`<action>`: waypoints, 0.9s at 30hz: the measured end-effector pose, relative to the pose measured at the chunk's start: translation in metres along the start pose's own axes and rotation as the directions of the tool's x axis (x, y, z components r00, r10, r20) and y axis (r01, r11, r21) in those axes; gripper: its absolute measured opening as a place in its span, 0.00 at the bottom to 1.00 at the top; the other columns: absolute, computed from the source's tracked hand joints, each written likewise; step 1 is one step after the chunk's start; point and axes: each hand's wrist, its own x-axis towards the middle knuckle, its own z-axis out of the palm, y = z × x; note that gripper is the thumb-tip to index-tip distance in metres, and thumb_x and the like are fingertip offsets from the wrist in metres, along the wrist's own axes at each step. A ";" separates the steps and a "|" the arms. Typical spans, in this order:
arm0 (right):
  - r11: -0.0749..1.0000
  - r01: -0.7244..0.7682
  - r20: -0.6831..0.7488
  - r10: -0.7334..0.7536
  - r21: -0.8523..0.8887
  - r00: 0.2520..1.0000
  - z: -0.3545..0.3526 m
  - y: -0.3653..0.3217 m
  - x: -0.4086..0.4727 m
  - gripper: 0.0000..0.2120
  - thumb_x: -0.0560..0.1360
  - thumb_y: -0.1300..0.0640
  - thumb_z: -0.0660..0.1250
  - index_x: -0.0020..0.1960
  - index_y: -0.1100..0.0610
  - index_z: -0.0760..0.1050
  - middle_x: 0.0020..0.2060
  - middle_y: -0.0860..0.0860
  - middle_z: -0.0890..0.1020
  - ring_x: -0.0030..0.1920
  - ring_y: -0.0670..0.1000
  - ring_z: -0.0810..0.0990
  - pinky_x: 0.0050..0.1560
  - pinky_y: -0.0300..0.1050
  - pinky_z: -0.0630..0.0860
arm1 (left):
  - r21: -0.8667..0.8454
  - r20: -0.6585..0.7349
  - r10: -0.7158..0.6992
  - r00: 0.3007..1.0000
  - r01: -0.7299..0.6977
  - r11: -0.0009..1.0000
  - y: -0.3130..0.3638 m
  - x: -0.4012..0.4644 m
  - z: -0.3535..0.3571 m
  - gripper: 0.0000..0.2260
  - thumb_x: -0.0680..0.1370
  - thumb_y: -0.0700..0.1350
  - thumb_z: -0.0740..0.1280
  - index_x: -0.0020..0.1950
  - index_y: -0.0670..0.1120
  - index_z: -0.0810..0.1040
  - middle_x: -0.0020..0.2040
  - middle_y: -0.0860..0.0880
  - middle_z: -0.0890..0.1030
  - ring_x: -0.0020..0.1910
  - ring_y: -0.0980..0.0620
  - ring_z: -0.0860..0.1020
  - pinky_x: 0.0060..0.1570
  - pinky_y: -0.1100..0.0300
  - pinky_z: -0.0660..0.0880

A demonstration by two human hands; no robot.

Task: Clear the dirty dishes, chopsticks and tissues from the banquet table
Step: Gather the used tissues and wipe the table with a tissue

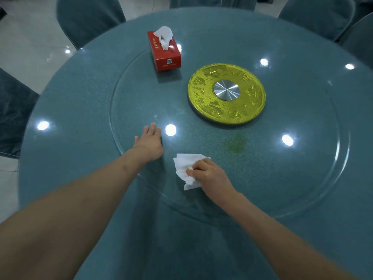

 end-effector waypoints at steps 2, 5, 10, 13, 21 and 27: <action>0.998 0.046 -0.024 -0.047 -0.040 0.999 -0.004 0.004 -0.004 0.14 0.64 0.62 0.83 0.47 0.53 0.86 0.43 0.48 0.81 0.45 0.54 0.78 0.39 0.47 0.77 | -0.039 -0.038 -0.010 0.999 0.008 0.999 0.007 -0.002 -0.002 0.30 0.80 0.38 0.56 0.83 0.44 0.53 0.84 0.44 0.45 0.83 0.43 0.46 0.78 0.38 0.51; 0.985 0.094 -0.082 -0.106 -0.142 0.991 -0.011 0.013 -0.012 0.08 0.67 0.57 0.79 0.45 0.49 0.86 0.44 0.43 0.84 0.48 0.53 0.77 0.52 0.45 0.70 | -0.051 -0.155 0.073 0.985 -0.082 0.995 0.020 -0.014 0.005 0.28 0.80 0.39 0.59 0.81 0.44 0.61 0.83 0.40 0.54 0.80 0.39 0.54 0.77 0.46 0.59; 0.983 0.000 -0.196 -0.037 -0.186 0.980 -0.022 0.025 -0.033 0.04 0.69 0.55 0.76 0.44 0.49 0.85 0.48 0.43 0.85 0.49 0.53 0.77 0.53 0.44 0.71 | -0.087 -0.308 0.149 0.940 -0.184 0.979 0.043 -0.036 0.031 0.29 0.76 0.34 0.60 0.78 0.47 0.69 0.79 0.45 0.64 0.75 0.42 0.62 0.72 0.49 0.66; 0.987 -0.100 -0.188 0.076 -0.126 0.979 -0.019 0.010 -0.043 0.10 0.76 0.59 0.65 0.49 0.53 0.85 0.56 0.50 0.83 0.54 0.55 0.79 0.49 0.50 0.78 | -0.123 -0.313 0.151 0.938 -0.198 0.972 0.051 -0.043 0.044 0.30 0.76 0.33 0.59 0.78 0.48 0.69 0.79 0.46 0.65 0.75 0.43 0.63 0.72 0.50 0.66; 0.963 -0.258 -0.236 0.233 -0.082 0.943 -0.003 -0.015 -0.053 0.10 0.75 0.56 0.76 0.56 0.54 0.83 0.56 0.48 0.83 0.53 0.54 0.78 0.44 0.47 0.78 | -0.111 -0.313 0.146 0.939 -0.188 0.976 0.067 -0.047 0.062 0.29 0.76 0.35 0.61 0.78 0.49 0.69 0.79 0.46 0.65 0.76 0.43 0.60 0.74 0.51 0.64; 0.975 -0.187 -0.274 0.148 -0.120 0.950 0.000 0.004 -0.038 0.09 0.72 0.69 0.72 0.48 0.57 0.83 0.46 0.49 0.83 0.47 0.54 0.77 0.44 0.48 0.76 | -0.091 -0.294 0.143 0.945 -0.177 0.980 0.072 -0.043 0.071 0.28 0.76 0.36 0.63 0.77 0.50 0.71 0.81 0.44 0.62 0.76 0.41 0.60 0.77 0.48 0.59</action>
